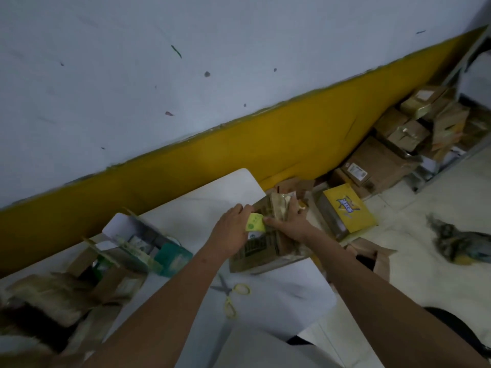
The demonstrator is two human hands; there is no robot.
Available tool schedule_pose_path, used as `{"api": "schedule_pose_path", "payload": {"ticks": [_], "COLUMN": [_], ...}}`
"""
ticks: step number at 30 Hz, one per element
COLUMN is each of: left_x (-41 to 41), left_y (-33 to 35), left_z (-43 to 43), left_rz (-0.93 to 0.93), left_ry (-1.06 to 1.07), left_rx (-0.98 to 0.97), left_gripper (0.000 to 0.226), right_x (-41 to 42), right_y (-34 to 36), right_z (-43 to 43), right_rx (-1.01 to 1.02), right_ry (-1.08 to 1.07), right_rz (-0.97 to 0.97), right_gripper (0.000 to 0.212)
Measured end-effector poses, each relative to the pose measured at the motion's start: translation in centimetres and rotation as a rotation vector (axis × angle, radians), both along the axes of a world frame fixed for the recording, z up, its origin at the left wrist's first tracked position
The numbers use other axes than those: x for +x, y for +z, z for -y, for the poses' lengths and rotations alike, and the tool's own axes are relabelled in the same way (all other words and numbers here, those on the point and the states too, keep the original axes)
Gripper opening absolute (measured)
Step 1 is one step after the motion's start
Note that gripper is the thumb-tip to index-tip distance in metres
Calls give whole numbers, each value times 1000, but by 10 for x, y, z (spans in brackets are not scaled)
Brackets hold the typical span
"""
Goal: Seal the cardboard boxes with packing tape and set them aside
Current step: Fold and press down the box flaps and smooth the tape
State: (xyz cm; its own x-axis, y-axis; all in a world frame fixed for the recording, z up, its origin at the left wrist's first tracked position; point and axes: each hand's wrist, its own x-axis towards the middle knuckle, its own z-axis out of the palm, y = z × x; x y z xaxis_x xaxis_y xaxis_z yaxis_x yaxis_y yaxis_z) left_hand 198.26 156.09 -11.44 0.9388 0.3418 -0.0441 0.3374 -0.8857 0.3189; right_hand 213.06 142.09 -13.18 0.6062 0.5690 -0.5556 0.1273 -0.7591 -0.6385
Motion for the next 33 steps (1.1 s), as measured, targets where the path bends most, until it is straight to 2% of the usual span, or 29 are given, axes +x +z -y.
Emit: {"api": "schedule_pose_path", "payload": {"ticks": [6,8,9,11,13,18,21,23,28,33], "left_x": [-13,-22,-27,-32,-30,-31,-43,-46,-50,-61], "left_y": [-7,-15,-19,-26,-32,-27,-16,-8,5,17], "left_z": [-14,-25,-31,-42,-48,-59,-70,-74,-77,-75], "left_rz": [16,-41,-80,-164,-209,-230,-285,-307,-269,-279], "left_ry": [-97,-32,7,0,-41,-60,-4,11,23,89], "left_rx": [-64,-63,-67,22,88,185,258,312,332,417], "left_gripper": [46,52,55,55,55,49,46,51,63,79], "right_x": [17,22,23,30,36,40,48,49,42,32], "right_y": [10,3,-4,-23,-26,3,14,22,42,55], "right_z": [-5,0,6,14,14,7,7,5,-5,-7], "right_rx": [36,57,73,71,91,115,156,162,177,230], "right_ry": [23,-45,-82,-99,-96,-55,-62,-54,-57,-93], "right_rz": [-89,-168,-198,-239,-286,-189,-196,-232,-205,-215], "right_gripper": [132,126,131,136,124,105,121,125,97,101]}}
